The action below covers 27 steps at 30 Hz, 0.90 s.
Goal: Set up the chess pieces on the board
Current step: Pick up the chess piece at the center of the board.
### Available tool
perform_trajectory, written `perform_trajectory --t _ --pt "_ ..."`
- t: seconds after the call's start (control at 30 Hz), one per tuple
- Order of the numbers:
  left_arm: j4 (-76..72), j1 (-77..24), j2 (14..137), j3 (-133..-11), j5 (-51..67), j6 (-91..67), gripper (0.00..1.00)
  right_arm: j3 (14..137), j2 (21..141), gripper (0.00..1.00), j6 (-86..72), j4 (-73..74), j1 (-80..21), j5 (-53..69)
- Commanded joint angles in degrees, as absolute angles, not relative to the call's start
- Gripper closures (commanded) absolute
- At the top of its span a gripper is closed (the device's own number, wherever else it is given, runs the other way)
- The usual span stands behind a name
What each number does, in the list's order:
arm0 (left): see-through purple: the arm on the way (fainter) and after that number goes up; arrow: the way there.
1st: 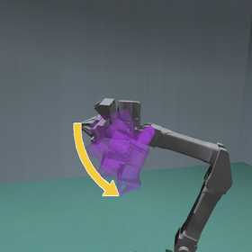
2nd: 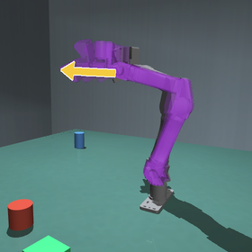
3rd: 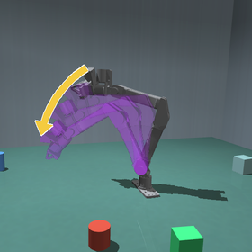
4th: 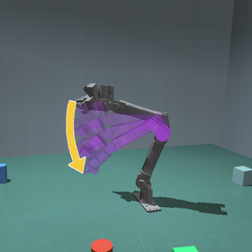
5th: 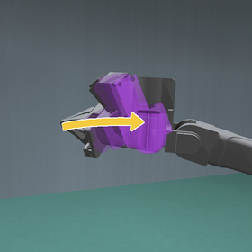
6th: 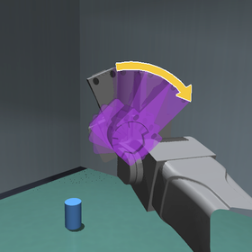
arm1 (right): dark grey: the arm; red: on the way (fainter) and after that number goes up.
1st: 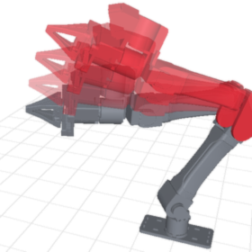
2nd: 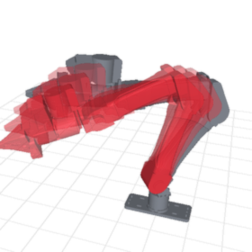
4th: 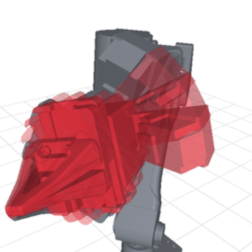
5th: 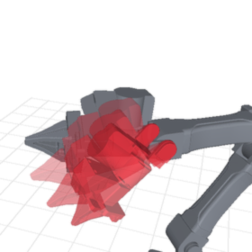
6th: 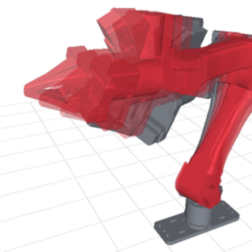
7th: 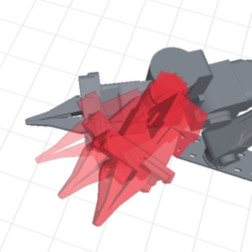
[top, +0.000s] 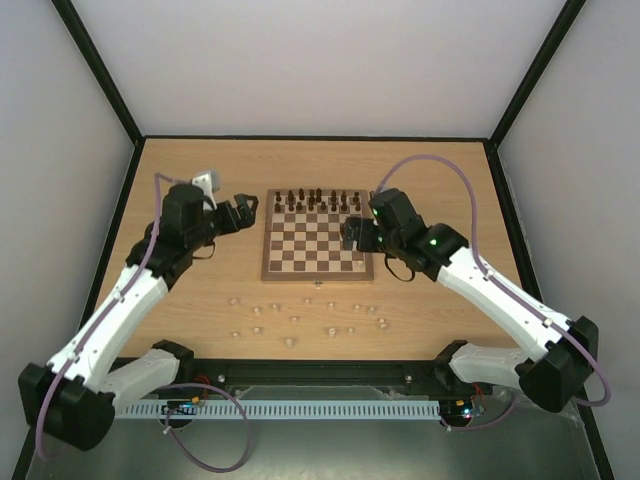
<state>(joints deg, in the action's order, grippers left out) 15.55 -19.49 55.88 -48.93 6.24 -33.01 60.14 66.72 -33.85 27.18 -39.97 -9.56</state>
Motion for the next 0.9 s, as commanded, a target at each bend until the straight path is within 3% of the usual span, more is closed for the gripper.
perform_trajectory --t 0.0,0.3,0.53,0.7,0.87 --pt "21.5 -18.9 63.9 -56.9 4.9 -30.1 0.01 66.7 72.0 0.01 -33.0 29.6 -39.7 -11.5" --pt "24.8 -18.8 66.0 -59.5 6.2 -30.7 0.00 64.1 72.9 0.01 -33.7 29.7 -39.6 -7.8" --pt "20.8 -19.3 53.2 -43.0 6.5 -33.0 0.01 46.3 61.0 0.01 -35.1 18.3 -39.7 -2.7" --pt "24.6 -19.4 45.0 -37.6 8.7 -36.0 0.00 46.3 52.6 0.01 -36.0 25.8 -39.8 1.5" --pt "24.0 -25.8 37.3 -37.7 11.4 -44.9 0.01 52.5 49.2 0.01 -35.3 35.4 -39.8 5.1"
